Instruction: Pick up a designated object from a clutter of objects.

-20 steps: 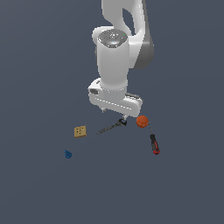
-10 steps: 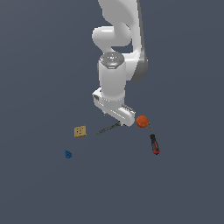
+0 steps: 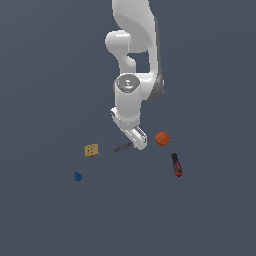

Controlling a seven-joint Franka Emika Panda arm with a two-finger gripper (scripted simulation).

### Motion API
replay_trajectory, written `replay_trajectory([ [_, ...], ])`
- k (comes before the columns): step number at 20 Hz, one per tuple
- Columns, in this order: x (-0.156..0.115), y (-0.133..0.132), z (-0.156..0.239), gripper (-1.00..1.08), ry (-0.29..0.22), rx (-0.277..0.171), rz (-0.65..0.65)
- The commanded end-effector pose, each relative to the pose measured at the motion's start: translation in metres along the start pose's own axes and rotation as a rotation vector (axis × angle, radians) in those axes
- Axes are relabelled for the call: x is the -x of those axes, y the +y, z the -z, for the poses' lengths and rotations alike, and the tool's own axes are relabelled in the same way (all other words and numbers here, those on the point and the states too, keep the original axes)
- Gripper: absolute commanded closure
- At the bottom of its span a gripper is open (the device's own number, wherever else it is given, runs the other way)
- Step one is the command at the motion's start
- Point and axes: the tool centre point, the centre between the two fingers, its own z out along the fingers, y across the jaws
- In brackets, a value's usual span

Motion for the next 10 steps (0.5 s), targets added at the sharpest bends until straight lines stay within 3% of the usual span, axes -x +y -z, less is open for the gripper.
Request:
replay_trajectory([
  [1,0.003,0.006,-0.012,-0.92,0.002,0.003,-0.066],
  [10,0.011,0.024,-0.042,-0.92,0.007,0.011,-0.229],
])
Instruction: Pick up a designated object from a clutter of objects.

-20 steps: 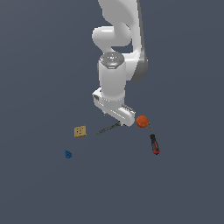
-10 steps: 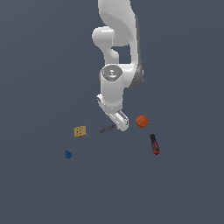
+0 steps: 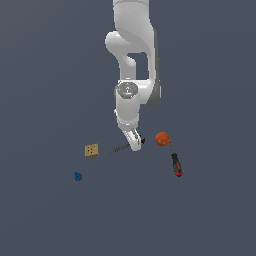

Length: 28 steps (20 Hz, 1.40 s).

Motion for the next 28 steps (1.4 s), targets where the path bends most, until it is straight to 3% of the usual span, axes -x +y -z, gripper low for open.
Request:
replay_trajectory([
  [1,0.001,0.004,-0.006,-0.92,0.002,0.001,-0.035],
  [14,0.002,0.009,-0.017,-0.92,0.003,0.003,-0.073],
  [28,0.003,0.01,-0.062,-0.92,0.004,0.003,-0.077],
])
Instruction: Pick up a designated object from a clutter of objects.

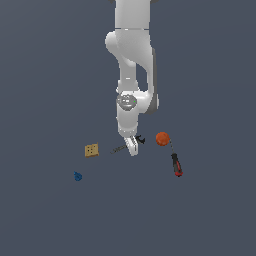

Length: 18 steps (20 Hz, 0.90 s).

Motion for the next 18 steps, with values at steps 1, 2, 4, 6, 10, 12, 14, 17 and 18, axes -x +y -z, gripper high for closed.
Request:
replay_trajectory([
  [1,0.0,-0.0004,-0.0035,-0.92,0.0,-0.001,0.0],
  [2,0.0,-0.0005,-0.0037,-0.92,0.0,-0.001,0.0],
  [4,0.0,-0.0005,-0.0037,1.08,0.0,-0.001,0.0],
  [6,0.0,-0.0005,-0.0037,1.08,0.0,-0.001,0.0],
  [10,0.0,-0.0005,-0.0037,1.08,0.0,-0.001,0.0],
  [12,0.0,-0.0005,-0.0037,1.08,0.0,-0.001,0.0],
  [14,-0.0028,0.0012,-0.0014,1.08,0.001,-0.001,-0.005],
  [17,-0.0028,-0.0006,0.0018,1.08,0.001,-0.001,-0.005],
  [18,-0.0027,-0.0017,0.0038,1.08,0.001,-0.001,-0.005],
])
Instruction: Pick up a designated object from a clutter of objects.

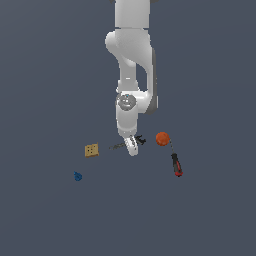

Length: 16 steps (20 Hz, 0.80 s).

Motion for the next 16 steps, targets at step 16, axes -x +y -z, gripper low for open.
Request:
replay_trajectory([
  [16,0.002,-0.051,0.092,1.08,0.001,0.0,0.001],
])
